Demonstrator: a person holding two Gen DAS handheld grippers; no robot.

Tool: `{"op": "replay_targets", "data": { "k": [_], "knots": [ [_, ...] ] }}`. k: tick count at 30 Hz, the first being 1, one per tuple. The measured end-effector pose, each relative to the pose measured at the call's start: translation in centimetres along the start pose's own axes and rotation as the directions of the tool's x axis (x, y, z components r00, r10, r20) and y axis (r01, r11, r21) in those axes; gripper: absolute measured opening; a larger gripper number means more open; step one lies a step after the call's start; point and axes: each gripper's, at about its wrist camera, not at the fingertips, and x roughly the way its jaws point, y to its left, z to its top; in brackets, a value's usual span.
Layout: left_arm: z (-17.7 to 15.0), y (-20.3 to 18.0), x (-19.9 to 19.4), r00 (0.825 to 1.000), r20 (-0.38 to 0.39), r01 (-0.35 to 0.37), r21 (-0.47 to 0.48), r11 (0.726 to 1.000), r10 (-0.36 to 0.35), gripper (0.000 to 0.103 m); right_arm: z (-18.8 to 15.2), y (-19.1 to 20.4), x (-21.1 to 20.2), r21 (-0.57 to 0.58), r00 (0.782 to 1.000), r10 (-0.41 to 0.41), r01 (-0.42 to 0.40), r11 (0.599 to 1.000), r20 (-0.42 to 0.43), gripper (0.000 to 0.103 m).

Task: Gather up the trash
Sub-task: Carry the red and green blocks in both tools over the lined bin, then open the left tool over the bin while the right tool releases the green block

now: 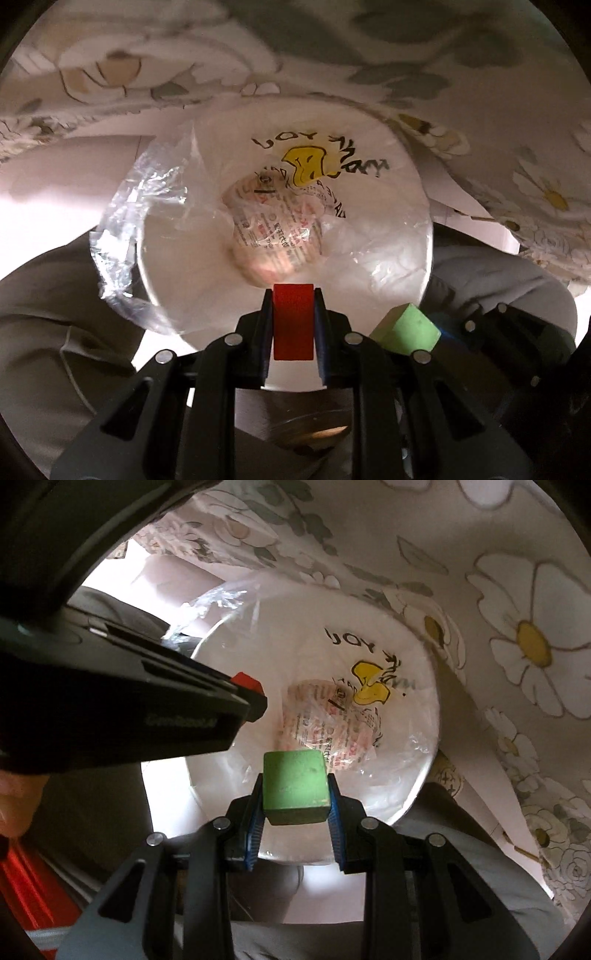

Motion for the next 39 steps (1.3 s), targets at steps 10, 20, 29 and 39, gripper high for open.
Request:
{"op": "replay_targets", "data": {
  "k": [10,20,29,39],
  "knots": [
    [1.4,0.9,2.1,1.0,0.002,-0.013,-0.006,1.0,0.013,0.021,1.0,-1.8,3.0,0.089,0.999,-0.014,0.017,0.996,-0.034,0.033],
    [1.5,1.2,4.3,1.0,-0.001,0.01,0.016,1.0,-0.01,0.021,0.9,-1.9,5.3,0.163,0.996,-0.033,0.046,0.986,-0.081,0.033],
    [1.5,0.8,6.0,1.0,-0.012,0.006,0.05,0.999,-0.006,0.021,0.8,-2.2,7.1,0.208,0.993,-0.029,0.051,0.977,-0.111,0.033],
    [1.5,0.6,6.3,1.0,0.0,-0.012,0.073,0.997,0.012,0.046,0.5,-3.2,7.9,0.258,0.991,-0.018,0.051,0.965,-0.131,0.039]
  ]
}}
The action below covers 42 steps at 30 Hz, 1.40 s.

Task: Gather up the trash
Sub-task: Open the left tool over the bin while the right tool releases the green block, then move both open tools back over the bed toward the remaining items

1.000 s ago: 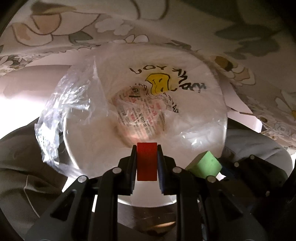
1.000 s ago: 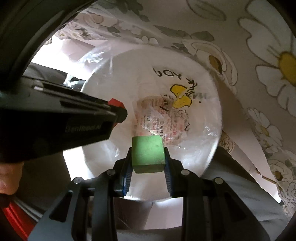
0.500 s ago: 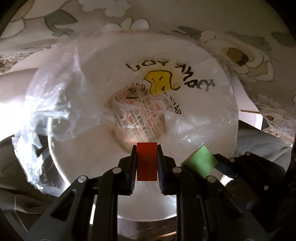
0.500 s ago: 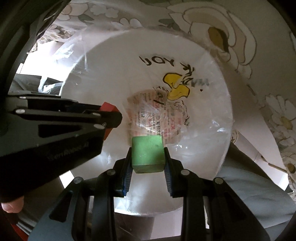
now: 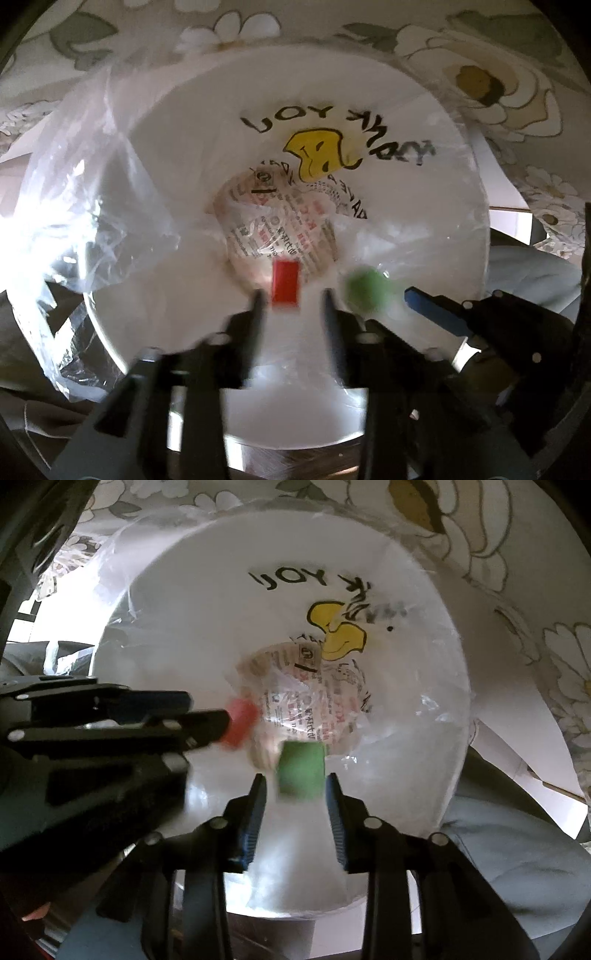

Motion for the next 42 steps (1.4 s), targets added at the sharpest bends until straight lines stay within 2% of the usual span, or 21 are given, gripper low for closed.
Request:
{"op": "replay_targets", "data": {
  "k": [7,14,19,30,36,42],
  "knots": [
    [-0.2,0.0,-0.5,1.0,0.015,-0.006,0.01,1.0,0.006,0.047,-0.1,-0.1,-0.9,0.006,1.0,0.005,-0.006,1.0,0.023,0.04],
    [-0.8,-0.4,-2.2,0.999,0.041,0.02,0.015,1.0,-0.021,0.047,-0.5,0.4,-3.3,-0.015,0.998,0.005,-0.004,1.0,0.07,0.04],
    [-1.9,-0.4,-5.4,0.996,0.083,0.024,0.045,0.999,-0.028,0.047,-1.1,1.1,-5.7,-0.044,0.994,0.026,-0.022,0.999,0.102,0.04],
    [-4.9,0.3,-12.5,0.991,0.132,0.025,0.092,0.995,-0.037,0.047,-4.5,2.8,-14.1,-0.194,0.98,0.049,-0.012,0.981,0.19,0.04],
    [-6.0,0.4,-18.6,0.975,0.221,0.002,0.119,0.993,-0.029,0.047,-5.7,2.4,-20.3,-0.233,0.957,0.051,0.017,0.972,0.286,0.042],
    [-6.5,-0.9,-25.5,0.943,0.331,-0.021,0.171,0.985,-0.038,0.047,-6.7,2.1,-26.4,-0.273,0.923,0.052,0.059,0.96,0.382,0.045]
  ]
}}
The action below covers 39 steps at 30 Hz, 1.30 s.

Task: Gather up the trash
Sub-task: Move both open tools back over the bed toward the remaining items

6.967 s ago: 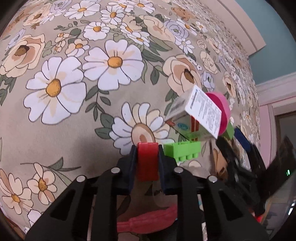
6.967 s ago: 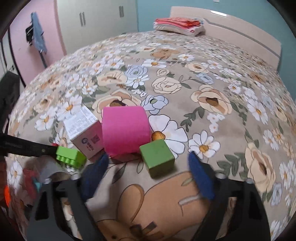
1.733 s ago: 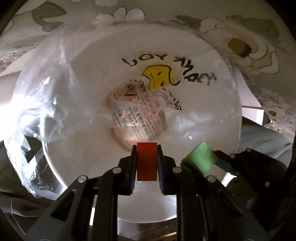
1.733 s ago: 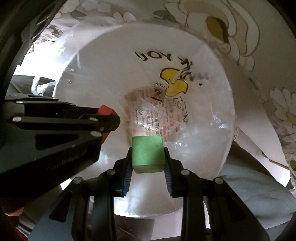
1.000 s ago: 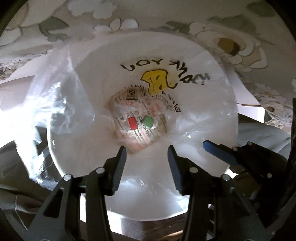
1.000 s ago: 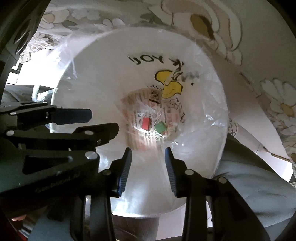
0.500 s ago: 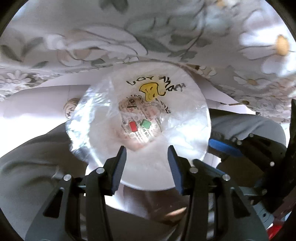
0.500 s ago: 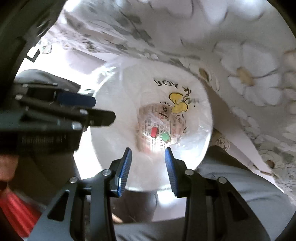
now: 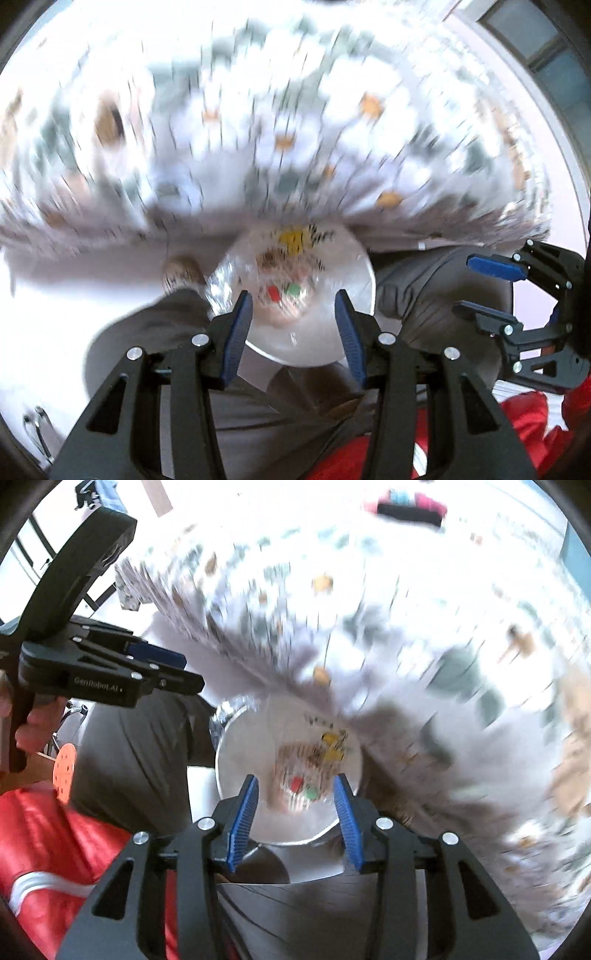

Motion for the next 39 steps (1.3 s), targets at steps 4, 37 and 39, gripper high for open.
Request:
{"op": "replay_targets", "data": {
  "k": [4,37,39],
  "knots": [
    [1.7,-0.7,-4.5,0.996,0.085,-0.037,0.06,0.997,0.032,0.051,1.3,-0.1,-4.1,-0.047,0.997,-0.033,0.037,0.998,0.077,0.046],
    [24.7,5.2,-13.1,0.936,0.306,-0.22,0.125,0.967,0.174,0.06,20.6,-12.7,-11.1,0.058,0.94,-0.111,0.098,0.994,0.323,0.062],
    [26.5,5.4,-12.7,0.94,0.3,-0.204,0.11,0.973,0.163,0.06,22.1,-13.0,-10.3,0.062,0.942,-0.096,0.08,0.995,0.322,0.063]
  ]
}}
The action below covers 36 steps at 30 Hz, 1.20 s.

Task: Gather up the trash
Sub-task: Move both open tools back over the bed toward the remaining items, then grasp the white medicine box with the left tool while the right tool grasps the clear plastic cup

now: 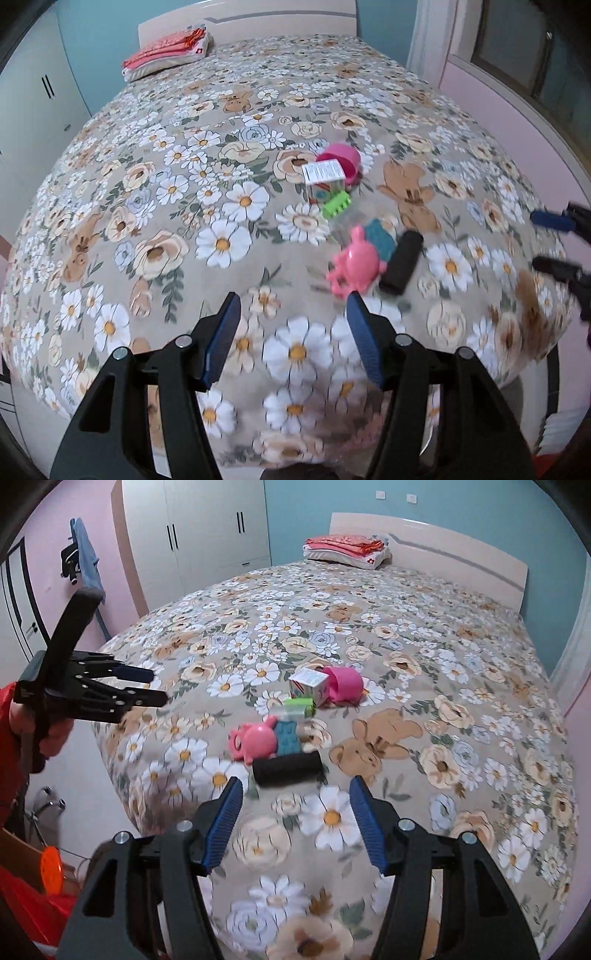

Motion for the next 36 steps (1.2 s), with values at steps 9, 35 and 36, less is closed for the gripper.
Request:
{"op": "replay_targets", "data": {
  "k": [9,35,36],
  "knots": [
    [7.9,1.3,6.6,0.989,-0.097,0.092,-0.151,0.984,-0.107,0.06,3.9,0.9,6.8,0.085,0.997,0.075,-0.075,0.994,-0.001,0.069],
    [16.7,-2.5,21.1,0.973,-0.2,0.1,-0.095,0.99,-0.118,0.062,4.7,-0.4,20.5,0.267,0.995,0.066,-0.045,0.963,-0.071,0.07],
    [16.7,-2.4,21.2,0.973,-0.201,0.097,-0.091,0.991,-0.113,0.062,4.7,-0.4,20.7,0.267,0.995,0.062,-0.04,0.963,-0.075,0.069]
  ]
}}
